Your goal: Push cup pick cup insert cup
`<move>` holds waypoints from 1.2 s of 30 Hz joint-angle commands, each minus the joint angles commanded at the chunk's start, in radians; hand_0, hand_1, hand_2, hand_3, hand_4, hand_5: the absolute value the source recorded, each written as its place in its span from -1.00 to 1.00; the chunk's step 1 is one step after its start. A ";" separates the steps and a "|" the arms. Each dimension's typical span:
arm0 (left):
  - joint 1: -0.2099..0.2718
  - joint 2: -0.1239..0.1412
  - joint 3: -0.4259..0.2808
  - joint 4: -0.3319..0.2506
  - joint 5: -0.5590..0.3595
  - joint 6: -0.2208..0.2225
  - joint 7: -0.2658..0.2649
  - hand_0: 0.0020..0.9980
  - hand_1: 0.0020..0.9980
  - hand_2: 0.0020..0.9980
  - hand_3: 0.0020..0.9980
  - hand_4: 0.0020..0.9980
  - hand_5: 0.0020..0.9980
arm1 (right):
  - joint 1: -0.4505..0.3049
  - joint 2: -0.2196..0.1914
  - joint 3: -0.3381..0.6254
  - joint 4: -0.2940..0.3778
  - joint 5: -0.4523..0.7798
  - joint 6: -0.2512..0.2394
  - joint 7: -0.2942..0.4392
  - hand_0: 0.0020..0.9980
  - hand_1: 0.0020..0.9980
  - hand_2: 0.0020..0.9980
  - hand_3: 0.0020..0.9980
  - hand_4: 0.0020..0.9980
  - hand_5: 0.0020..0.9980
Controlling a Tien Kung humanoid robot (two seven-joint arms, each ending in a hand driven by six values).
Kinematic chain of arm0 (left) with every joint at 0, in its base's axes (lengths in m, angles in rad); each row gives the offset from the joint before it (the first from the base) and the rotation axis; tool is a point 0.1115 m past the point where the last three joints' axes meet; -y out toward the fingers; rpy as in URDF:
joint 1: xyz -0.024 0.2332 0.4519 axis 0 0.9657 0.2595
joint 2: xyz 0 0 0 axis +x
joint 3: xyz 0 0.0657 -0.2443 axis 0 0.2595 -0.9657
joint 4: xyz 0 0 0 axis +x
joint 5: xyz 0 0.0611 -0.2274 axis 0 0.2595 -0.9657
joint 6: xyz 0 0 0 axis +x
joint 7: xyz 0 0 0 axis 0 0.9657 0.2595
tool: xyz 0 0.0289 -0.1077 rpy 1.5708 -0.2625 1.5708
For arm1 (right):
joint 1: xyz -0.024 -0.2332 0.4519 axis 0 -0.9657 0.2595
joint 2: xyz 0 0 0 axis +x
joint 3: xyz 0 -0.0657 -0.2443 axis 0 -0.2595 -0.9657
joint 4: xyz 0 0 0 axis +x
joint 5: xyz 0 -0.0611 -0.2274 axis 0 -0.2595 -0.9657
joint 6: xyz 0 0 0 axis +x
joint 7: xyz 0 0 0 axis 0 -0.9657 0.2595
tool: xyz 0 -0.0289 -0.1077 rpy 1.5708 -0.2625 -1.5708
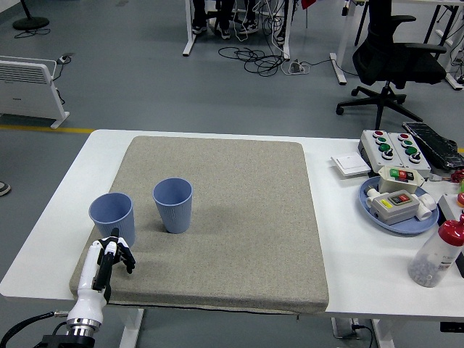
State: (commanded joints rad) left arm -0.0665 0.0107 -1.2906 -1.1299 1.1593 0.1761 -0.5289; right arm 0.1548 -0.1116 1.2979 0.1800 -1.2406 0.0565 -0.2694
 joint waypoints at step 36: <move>-0.095 -0.001 -0.014 0.154 0.009 -0.005 -0.038 -0.40 -0.33 -0.35 -0.42 -0.06 1.00 | 0.000 0.006 -0.005 0.000 0.005 -0.002 0.002 0.47 0.35 0.40 0.20 -0.75 0.12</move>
State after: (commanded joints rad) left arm -0.1611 0.0093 -1.3043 -0.9758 1.1682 0.1707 -0.5669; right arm 0.1544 -0.1059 1.2933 0.1800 -1.2355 0.0541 -0.2675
